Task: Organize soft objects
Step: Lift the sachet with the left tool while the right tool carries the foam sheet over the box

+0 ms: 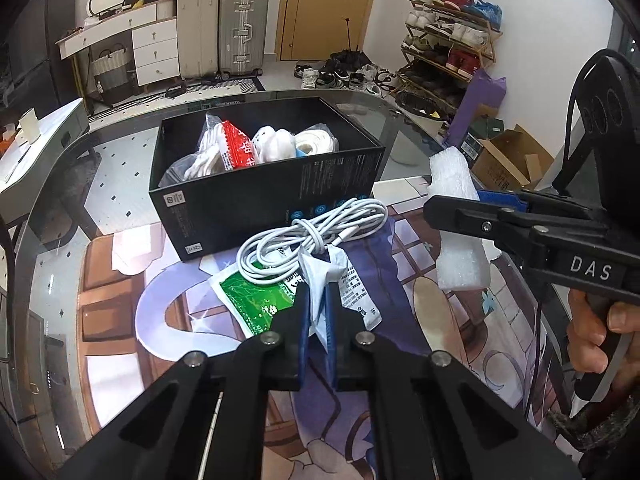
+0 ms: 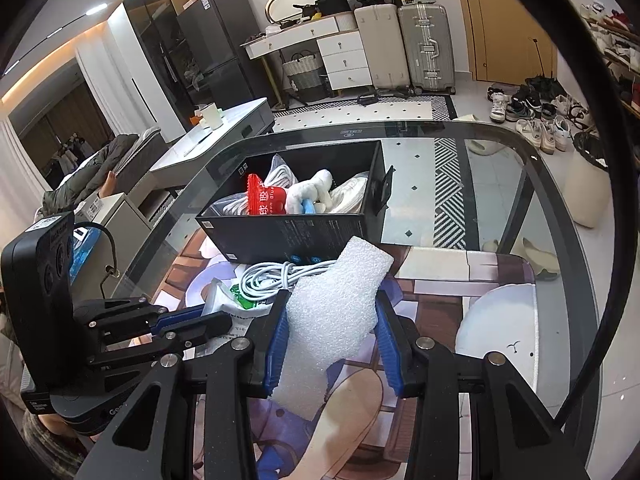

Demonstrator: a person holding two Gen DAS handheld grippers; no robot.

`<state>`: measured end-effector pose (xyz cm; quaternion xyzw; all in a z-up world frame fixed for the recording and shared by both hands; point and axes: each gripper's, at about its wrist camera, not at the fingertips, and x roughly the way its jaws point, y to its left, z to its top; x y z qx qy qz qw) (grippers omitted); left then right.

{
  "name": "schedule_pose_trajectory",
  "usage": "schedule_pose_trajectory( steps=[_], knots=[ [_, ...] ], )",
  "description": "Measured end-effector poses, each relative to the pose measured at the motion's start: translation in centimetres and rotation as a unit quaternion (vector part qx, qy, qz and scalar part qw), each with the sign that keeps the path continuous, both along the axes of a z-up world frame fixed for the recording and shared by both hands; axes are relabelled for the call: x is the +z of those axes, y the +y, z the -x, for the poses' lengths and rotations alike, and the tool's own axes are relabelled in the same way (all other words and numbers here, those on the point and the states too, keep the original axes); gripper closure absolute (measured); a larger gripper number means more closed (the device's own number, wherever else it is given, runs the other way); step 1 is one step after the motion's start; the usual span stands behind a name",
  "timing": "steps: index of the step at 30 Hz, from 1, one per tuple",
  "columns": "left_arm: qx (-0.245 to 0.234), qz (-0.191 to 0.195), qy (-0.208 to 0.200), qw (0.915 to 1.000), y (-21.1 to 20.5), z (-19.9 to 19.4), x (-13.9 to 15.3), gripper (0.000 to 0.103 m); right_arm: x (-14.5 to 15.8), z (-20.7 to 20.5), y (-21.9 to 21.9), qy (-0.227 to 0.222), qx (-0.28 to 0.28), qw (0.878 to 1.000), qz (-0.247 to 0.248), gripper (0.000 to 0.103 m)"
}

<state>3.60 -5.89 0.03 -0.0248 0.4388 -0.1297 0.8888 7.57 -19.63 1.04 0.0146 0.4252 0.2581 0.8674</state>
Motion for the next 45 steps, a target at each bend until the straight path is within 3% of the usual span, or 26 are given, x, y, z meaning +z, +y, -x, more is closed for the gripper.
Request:
schedule_pose_trajectory(
  steps=[18, 45],
  knots=[
    [0.010, -0.001, -0.034, 0.9994, 1.8, 0.6, 3.2, 0.100, 1.5, -0.1, 1.7, -0.016, 0.016, 1.000, 0.010, 0.062],
    [0.031, -0.013, -0.085, 0.9958, 4.0, -1.5, 7.9, 0.100, 5.7, -2.6, 2.5, -0.059, 0.013, 0.998, 0.032, 0.062]
  ],
)
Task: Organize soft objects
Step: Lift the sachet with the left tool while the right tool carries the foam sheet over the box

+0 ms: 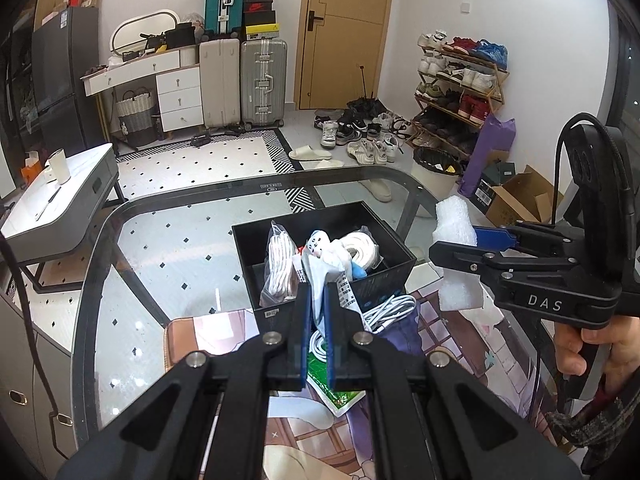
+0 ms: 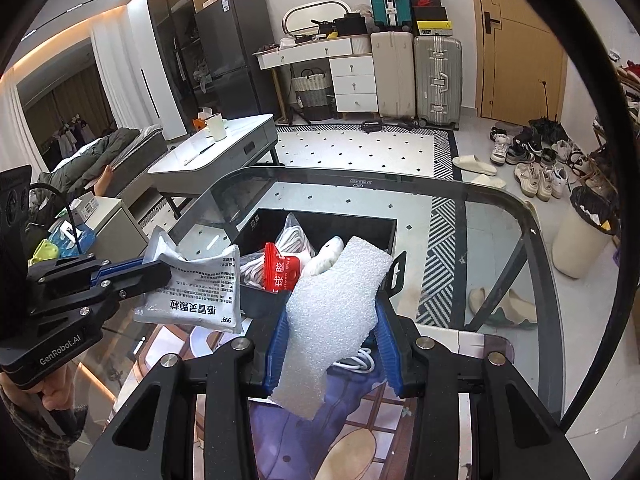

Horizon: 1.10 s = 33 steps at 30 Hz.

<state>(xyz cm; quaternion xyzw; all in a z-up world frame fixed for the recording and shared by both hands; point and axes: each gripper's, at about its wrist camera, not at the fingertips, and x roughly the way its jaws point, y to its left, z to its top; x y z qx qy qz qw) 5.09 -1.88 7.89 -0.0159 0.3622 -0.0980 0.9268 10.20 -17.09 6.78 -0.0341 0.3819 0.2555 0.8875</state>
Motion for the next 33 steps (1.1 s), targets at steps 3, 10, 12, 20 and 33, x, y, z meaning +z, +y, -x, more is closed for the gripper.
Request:
schedule_pose_trajectory(
  steps=[3, 10, 12, 20, 33],
  knots=[
    [0.000, -0.001, -0.003, 1.0000, 0.0, -0.5, 0.4, 0.100, 0.3, -0.6, 0.1, -0.002, 0.002, 1.000, 0.001, 0.062],
    [0.002, -0.005, -0.005, 1.0000, 0.3, -1.7, 0.6, 0.100, 0.5, -2.1, 0.8, -0.001, 0.007, 1.000, 0.002, 0.062],
    [0.003, -0.006, -0.006, 1.0000, 0.5, -2.1, 0.6, 0.100, 0.5, -2.5, 0.9, 0.000, 0.008, 1.000, 0.002, 0.062],
    [0.009, -0.004, -0.005, 0.9999, 0.9, -3.8, 0.4, 0.100, 0.4, -4.3, 1.7, 0.003, 0.012, 1.000, 0.002, 0.062],
    [0.016, 0.006, 0.000, 0.9999, 1.4, -7.0, -0.5, 0.100, 0.2, -7.0, 2.7, 0.011, 0.027, 1.000, 0.007, 0.062]
  ],
)
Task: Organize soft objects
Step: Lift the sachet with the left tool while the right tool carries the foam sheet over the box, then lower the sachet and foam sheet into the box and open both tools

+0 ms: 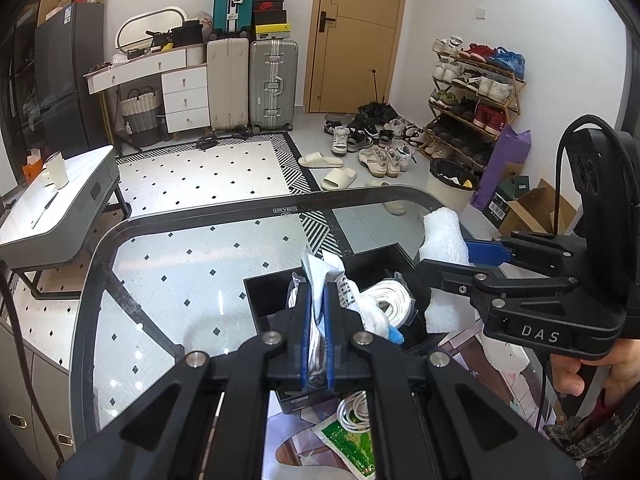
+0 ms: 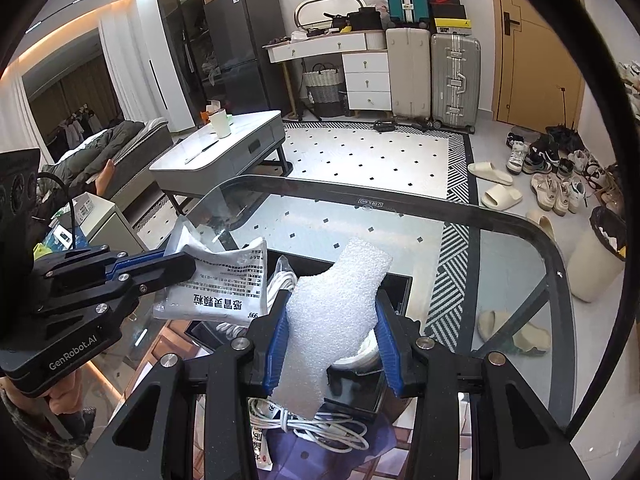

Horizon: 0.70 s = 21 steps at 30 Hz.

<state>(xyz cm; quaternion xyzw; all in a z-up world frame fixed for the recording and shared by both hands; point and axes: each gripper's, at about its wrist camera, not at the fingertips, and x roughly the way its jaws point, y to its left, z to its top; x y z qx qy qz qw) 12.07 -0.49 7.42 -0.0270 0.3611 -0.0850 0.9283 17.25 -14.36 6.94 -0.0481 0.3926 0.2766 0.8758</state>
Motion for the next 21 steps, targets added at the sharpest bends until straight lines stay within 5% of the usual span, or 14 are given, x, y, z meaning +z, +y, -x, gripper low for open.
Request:
schedule_pose_trajectory(
  steps=[21],
  knots=[
    [0.002, 0.019, 0.044, 0.9988, 0.4, -3.8, -3.9, 0.100, -5.0, -4.0, 2.4, 0.051, 0.020, 0.998, 0.024, 0.062]
  ],
)
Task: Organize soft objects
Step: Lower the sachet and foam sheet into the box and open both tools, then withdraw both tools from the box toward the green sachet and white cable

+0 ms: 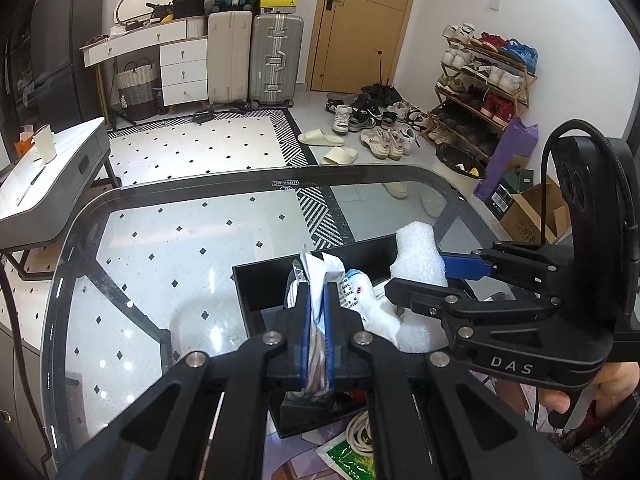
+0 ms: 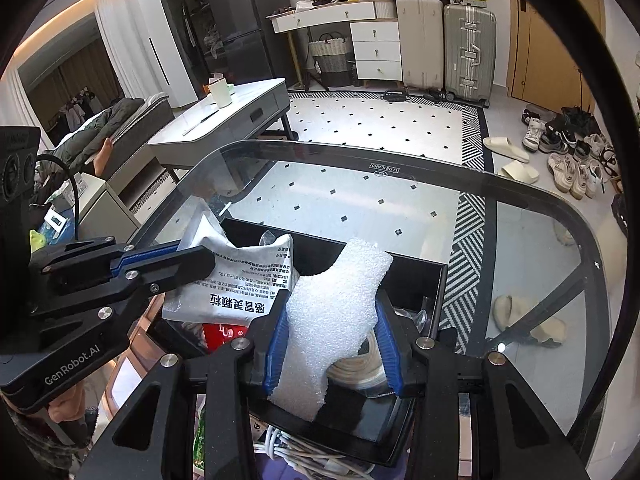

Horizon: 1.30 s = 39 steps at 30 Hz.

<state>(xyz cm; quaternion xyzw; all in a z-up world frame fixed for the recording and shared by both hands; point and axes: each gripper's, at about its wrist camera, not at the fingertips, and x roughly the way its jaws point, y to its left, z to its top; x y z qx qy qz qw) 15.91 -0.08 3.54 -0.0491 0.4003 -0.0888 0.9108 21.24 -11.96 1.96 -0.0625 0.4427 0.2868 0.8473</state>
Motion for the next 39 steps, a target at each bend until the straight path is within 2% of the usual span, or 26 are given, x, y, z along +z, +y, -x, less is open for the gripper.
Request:
schedule_pose_trajectory(
  steps=[5, 8, 13, 15, 16, 17, 23, 25, 30, 33, 39],
  knots=[
    [0.000, -0.010, 0.010, 0.9999, -0.4, -0.2, -0.6, 0.100, -0.8, -0.3, 0.4, 0.008, 0.000, 1.000, 0.006, 0.062],
    [-0.003, -0.018, 0.009, 0.9998, -0.5, 0.0, -0.6, 0.096, -0.4, -0.2, 0.3, 0.002, -0.006, 1.000, 0.005, 0.054],
    [-0.006, -0.006, 0.004, 1.0000, -0.5, 0.4, -0.3, 0.066, 0.3, 0.4, 0.2, -0.008, -0.009, 1.000, 0.011, 0.052],
    [-0.008, -0.006, 0.002, 0.9999, -0.4, 0.6, -0.2, 0.059, 0.5, 0.7, -0.2, -0.009, -0.012, 1.000, 0.009, 0.046],
    [-0.009, -0.008, 0.002, 0.9999, -0.5, 0.7, -0.2, 0.059, 0.6, 0.8, -0.4, -0.009, -0.015, 1.000, 0.007, 0.041],
    [-0.008, -0.011, 0.002, 0.9999, -0.5, 0.7, -0.1, 0.059, 0.8, 0.9, -0.6, -0.011, -0.018, 1.000, 0.005, 0.032],
    [-0.002, -0.020, -0.003, 0.9998, -0.5, 1.8, 0.2, 0.046, 1.7, 1.9, -2.0, -0.023, -0.031, 0.999, -0.004, 0.018],
    [0.001, -0.018, -0.008, 0.9998, -0.4, 2.3, 0.5, 0.030, 2.0, 2.5, -2.6, -0.026, -0.034, 0.999, -0.006, 0.015],
    [0.003, -0.018, -0.023, 0.9996, -0.4, 3.9, 1.0, 0.016, 2.8, 3.6, -3.1, -0.040, -0.030, 0.999, -0.006, 0.004],
    [0.003, -0.026, -0.037, 0.9990, -0.4, 5.1, 1.2, 0.001, 2.9, 4.0, -3.2, -0.042, -0.028, 0.999, -0.010, 0.003],
    [0.025, -0.008, -0.040, 0.9989, 0.5, 6.7, 0.7, 0.000, 2.7, 4.6, -2.7, -0.051, -0.035, 0.998, -0.008, 0.003]
  ],
)
